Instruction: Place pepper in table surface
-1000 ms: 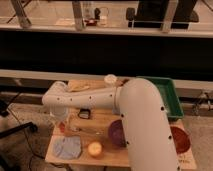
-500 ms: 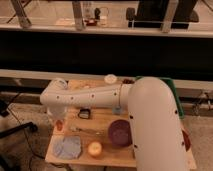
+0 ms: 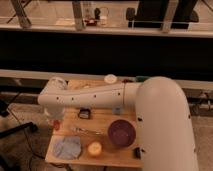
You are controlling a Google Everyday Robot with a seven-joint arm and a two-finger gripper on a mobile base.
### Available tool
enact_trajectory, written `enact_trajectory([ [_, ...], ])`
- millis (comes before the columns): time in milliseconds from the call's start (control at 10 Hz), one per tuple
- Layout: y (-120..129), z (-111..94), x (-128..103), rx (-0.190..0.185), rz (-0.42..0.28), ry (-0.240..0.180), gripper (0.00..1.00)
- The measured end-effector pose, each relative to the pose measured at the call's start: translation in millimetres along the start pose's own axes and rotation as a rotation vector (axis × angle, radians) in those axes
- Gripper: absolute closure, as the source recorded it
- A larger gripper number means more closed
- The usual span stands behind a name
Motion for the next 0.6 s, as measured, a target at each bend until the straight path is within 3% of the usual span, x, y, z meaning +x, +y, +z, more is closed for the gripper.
enact_trajectory([
  [600,-4.9,-7.9,-2.5,0.028,-0.007,0.024,0.96],
])
